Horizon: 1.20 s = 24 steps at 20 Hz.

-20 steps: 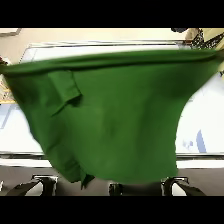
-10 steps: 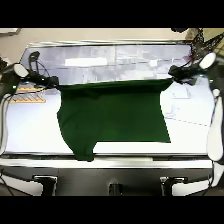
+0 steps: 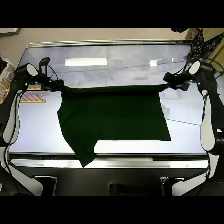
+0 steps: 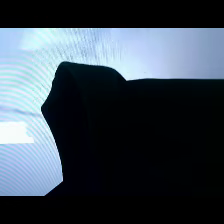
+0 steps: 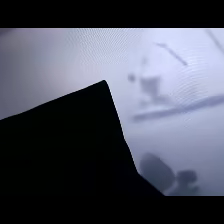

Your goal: Fold the clothes and pants, and hang the long-sleeved shirts on hangers.

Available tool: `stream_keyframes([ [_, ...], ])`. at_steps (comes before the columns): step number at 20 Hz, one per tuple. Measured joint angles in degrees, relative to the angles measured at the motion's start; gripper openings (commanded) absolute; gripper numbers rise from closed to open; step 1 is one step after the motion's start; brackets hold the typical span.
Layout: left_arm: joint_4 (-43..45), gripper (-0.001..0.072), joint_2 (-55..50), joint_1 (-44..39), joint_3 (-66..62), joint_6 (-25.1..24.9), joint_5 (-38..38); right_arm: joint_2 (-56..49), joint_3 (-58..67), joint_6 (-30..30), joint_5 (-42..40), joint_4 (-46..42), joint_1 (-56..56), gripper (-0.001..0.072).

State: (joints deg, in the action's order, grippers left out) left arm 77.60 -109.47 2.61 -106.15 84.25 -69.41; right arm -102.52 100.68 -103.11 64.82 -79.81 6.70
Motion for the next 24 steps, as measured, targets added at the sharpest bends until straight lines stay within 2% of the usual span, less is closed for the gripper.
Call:
stream_keyframes([
  [6,0.33,0.0017,-0.92,-0.68,0.28,-0.42,-11.39,-1.29,0.02,0.46,10.54,-1.29,-0.04,0.0029],
  [15,0.33,0.0018,-1.68,-1.64,6.75,-0.33,-17.73,-5.46,-0.09,0.46,16.70,-1.66,-0.07,0.0031],
  [16,0.35,0.0020,-1.70,-1.68,7.26,-0.31,-17.84,-5.79,-0.09,0.66,17.05,-1.66,-0.07,0.0058],
  [17,0.35,0.0041,-1.70,-1.68,7.56,-0.33,-17.90,-6.12,-0.09,0.85,17.75,-1.66,-0.07,0.0147],
  [18,0.33,0.0106,-1.70,-1.70,7.82,-0.31,-17.88,-6.47,-0.09,1.07,18.23,-1.70,-0.07,0.0153],
  [19,0.35,0.0202,-1.70,-1.73,7.98,-0.28,-17.88,-6.78,-0.09,1.27,18.84,-1.81,-0.07,0.0159],
  [20,0.44,0.0299,-1.70,-1.70,8.04,-0.22,-17.88,-7.02,-0.11,1.57,19.34,-1.60,-0.07,0.0219],
  [21,0.46,0.0334,-1.66,-1.66,8.00,0.07,-17.88,-7.06,-0.11,2.14,20.09,-1.01,-0.07,0.0335],
  [22,0.39,0.0334,-1.44,-1.51,7.80,0.17,-17.97,-6.91,-0.11,2.86,20.85,-0.44,-0.07,0.0486],
  [23,0.22,0.0334,-0.98,-1.22,7.56,0.20,-18.25,-6.36,-0.11,3.76,21.53,-0.11,-0.04,0.0538],
  [24,0.13,0.0334,-0.31,-0.63,7.39,0.33,-18.60,-5.46,-0.11,4.74,22.18,0.13,0.13,0.0535],
])
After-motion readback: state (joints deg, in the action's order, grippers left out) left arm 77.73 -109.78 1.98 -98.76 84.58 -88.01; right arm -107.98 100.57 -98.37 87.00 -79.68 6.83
